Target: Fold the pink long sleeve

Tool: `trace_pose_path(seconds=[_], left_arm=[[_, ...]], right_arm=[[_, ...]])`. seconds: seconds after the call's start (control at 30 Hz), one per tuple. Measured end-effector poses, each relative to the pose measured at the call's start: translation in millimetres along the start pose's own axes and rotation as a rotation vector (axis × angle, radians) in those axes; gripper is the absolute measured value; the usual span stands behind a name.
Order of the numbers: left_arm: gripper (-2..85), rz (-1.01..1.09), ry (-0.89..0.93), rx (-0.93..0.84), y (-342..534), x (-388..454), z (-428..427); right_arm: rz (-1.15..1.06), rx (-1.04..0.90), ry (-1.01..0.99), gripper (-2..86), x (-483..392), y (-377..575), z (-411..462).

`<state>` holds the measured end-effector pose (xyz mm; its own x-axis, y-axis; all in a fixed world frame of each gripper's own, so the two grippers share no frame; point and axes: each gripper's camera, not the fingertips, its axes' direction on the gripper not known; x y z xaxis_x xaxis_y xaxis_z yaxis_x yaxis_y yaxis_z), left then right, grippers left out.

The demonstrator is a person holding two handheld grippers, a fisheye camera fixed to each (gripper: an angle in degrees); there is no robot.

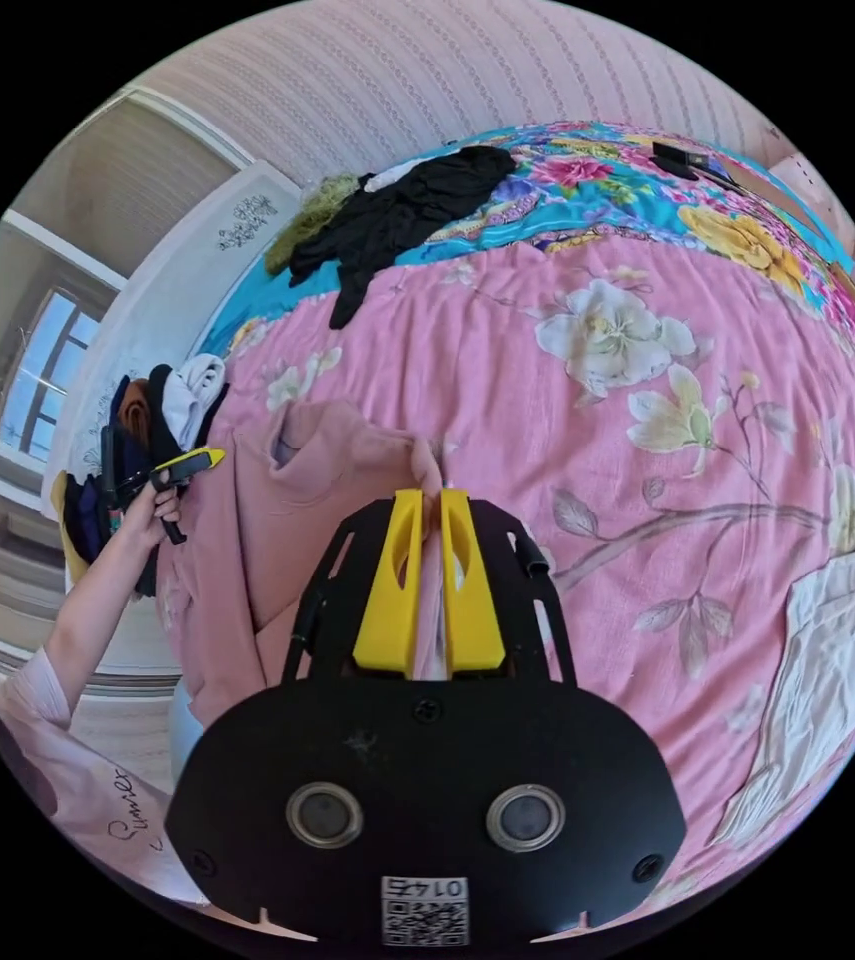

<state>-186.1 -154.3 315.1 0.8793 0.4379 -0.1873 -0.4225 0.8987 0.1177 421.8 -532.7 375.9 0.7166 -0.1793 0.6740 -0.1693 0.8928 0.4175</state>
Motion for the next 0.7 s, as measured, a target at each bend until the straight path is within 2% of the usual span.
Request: trace_pose_path(seconds=[0.1,0.27,0.3,0.4,0.53,0.7], left_arm=[[-0.2,0.036,0.047,0.087,-10.7,12.7,-44.1],[-0.5,0.08,0.035,0.394,-27.5,50.4,-128.3],[-0.5,0.075,0.042,0.402,-27.3,53.0,-133.8],[-0.3,0.068,0.094,0.335,-8.7,60.4,-146.0],[0.1,0.139,0.072,0.191,67.2,69.0,-136.5],[0.7,0.191,0.151,0.095,180.9,75.8,-119.4]], right_arm=[[-0.041,0.102,-0.051,2.1,-11.5,1.9,-57.2],[-0.064,0.312,-0.092,1.8,-40.3,-14.3,-165.2],[-0.067,0.307,-0.101,1.8,-43.5,-16.0,-172.5],[-0.089,0.235,-0.077,1.9,-60.5,-3.6,-188.5],[-0.157,0.115,-0.023,1.9,-76.0,71.1,-170.0],[-0.133,0.084,-0.137,1.9,-63.1,191.3,-145.0]])
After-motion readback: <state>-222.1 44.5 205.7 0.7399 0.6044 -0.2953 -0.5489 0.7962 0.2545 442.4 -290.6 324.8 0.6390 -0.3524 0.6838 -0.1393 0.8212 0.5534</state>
